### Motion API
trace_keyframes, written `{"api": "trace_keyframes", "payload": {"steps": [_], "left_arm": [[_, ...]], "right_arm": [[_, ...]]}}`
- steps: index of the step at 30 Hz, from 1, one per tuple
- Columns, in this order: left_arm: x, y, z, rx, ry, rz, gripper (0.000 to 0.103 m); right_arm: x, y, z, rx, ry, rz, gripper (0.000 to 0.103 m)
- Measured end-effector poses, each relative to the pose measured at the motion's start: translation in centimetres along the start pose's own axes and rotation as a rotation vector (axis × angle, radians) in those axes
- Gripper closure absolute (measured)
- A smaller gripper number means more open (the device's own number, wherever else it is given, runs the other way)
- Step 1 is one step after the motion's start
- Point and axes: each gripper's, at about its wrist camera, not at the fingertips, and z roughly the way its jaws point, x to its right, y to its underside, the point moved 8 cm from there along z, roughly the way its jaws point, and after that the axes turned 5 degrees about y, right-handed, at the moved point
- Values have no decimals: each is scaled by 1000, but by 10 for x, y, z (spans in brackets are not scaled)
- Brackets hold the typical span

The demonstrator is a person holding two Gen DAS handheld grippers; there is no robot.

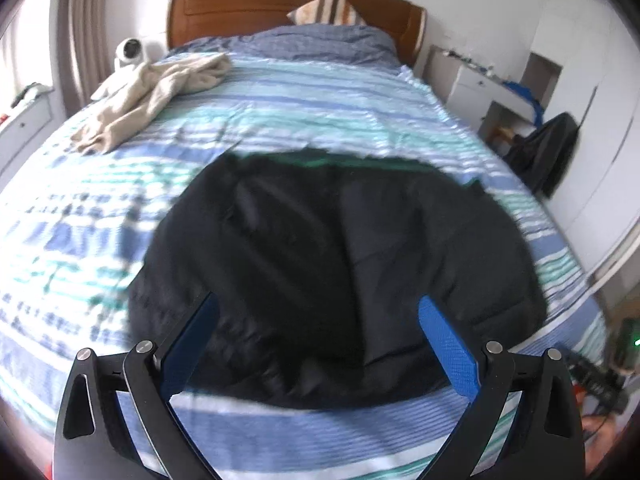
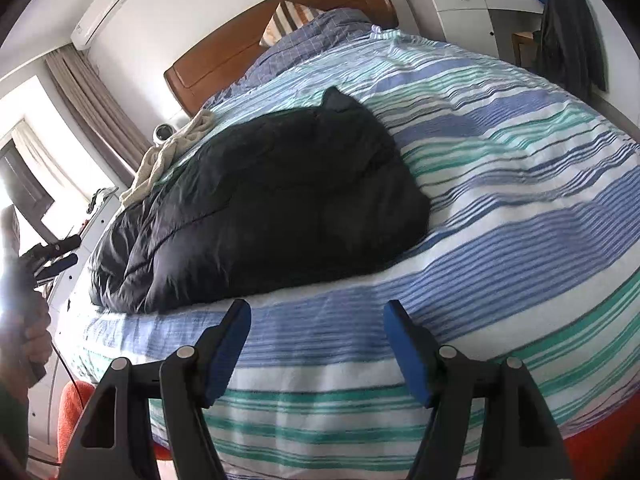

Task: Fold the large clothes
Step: 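Lower the left tool onto the folded jacket to press it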

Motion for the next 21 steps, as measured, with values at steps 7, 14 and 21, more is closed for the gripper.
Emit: {"api": "trace_keyframes", "payload": {"steps": [7,14,21], "left_arm": [[17,-30,27,3,70,15,2],[37,-29,104,-135,60,68,2],[36,9,166,-237,4,201,0]], "right_arm": [[27,-22,-11,44,10,70,33],[43,-46,-4,35,-16,100,33],[53,-44,35,-195,-120,214,27]]}}
